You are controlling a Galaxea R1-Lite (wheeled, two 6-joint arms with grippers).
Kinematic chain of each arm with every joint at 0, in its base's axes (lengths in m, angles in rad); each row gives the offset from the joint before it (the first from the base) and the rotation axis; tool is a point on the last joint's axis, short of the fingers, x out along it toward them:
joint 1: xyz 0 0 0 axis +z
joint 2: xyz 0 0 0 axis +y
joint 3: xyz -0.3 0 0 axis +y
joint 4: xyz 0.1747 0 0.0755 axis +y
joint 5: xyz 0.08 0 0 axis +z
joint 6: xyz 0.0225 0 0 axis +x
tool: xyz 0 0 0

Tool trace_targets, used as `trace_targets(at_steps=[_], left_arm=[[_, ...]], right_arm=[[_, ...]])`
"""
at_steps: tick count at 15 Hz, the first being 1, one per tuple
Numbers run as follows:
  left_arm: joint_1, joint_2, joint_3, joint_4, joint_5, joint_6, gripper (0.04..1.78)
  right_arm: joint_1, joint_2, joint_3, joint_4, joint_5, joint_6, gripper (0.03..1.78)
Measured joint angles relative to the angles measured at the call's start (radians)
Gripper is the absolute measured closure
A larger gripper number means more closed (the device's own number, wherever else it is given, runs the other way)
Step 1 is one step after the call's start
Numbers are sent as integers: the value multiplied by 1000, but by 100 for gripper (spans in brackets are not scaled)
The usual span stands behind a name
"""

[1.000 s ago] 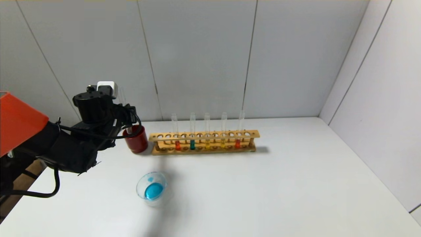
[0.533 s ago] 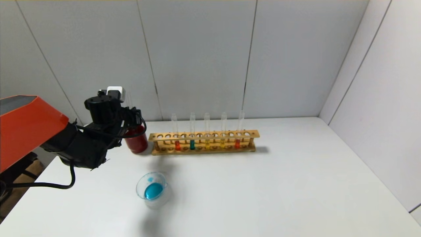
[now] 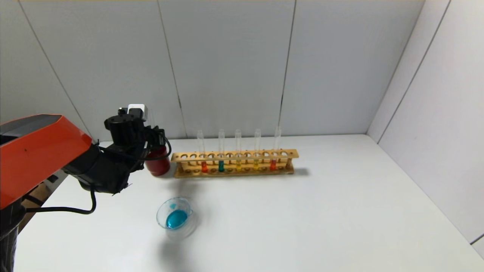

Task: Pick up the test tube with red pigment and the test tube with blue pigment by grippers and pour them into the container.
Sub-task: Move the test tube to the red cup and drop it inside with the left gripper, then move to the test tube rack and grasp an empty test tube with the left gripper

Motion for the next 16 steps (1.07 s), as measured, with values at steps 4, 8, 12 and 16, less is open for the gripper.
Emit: trace_targets(at_steps=[4, 8, 12, 16], left_arm=[[6, 26, -1, -20, 0, 0, 144], [6, 32, 2, -18, 1, 3, 98], [4, 13, 15, -3, 0, 12, 34], [-2, -65, 36, 32, 0, 24, 8]], right_arm=[[0, 0, 0, 0, 0, 0, 6], [0, 0, 0, 0, 0, 0, 6], [0, 0, 0, 0, 0, 0, 6], [1, 0, 0, 0, 0, 0, 6]])
